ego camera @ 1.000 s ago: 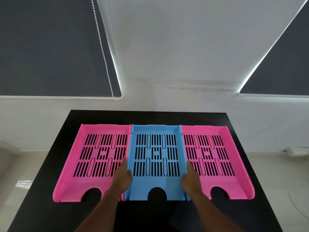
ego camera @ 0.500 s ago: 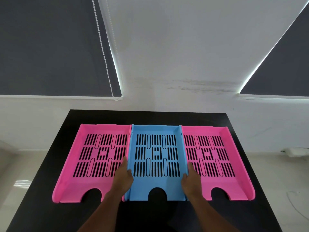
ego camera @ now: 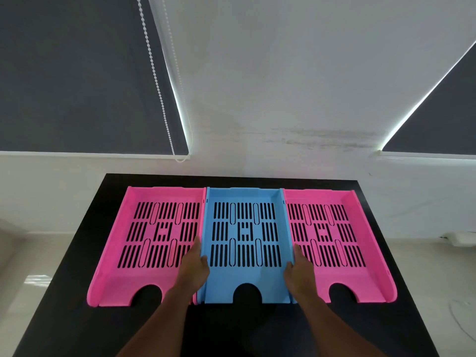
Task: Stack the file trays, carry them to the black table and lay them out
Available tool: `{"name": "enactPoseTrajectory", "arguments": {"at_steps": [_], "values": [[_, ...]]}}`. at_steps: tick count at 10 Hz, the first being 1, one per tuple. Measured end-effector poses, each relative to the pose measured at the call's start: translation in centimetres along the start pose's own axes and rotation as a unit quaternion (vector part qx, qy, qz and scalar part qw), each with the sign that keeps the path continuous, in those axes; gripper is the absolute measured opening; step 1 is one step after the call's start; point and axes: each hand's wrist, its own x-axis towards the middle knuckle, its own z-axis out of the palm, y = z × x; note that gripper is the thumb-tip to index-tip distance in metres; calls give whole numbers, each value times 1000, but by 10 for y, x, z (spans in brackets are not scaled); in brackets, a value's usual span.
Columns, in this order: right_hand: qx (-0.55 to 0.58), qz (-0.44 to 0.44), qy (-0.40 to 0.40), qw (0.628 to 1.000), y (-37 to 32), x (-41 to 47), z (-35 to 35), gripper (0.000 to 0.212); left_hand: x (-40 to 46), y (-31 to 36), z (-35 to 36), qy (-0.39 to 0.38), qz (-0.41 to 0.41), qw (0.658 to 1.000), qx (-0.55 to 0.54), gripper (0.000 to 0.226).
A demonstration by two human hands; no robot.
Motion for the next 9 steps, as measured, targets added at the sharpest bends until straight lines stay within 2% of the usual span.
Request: {"name": "enactPoseTrajectory", "arguments": {"at_steps": [1,2,3,4,5,7,8,9], "values": [[-8,8,-4,1000,-4,9,0,42,10,6,-4,-7,5,1000,1,72],[-10,-2,-9,1000,-11,13,-1,40,17,11,-6,-8,6,1000,4,72],[-7,-1,-5,1000,-12,14,-2,49,16,13,-7,-8,2,1000,10,72],[-8,-12,-4,1000,-11,12,-4,45,14,13,-8,-4,8,1000,20,72],[4,-22,-9,1000,-17,3,-10,31,9,14,-11,-1,11,1000,25,71],[15,-45,-6,999,-22,-18,-23,27,1,-8,-7,9,11,1000,14,68],[21,-60,6,998,-18,-31,-27,27,-31,0,-6,68,58,995,42,63],[14,-62,79,995,-20,-38,-43,48,-63,10,1,108,143,982,55,59]]}}
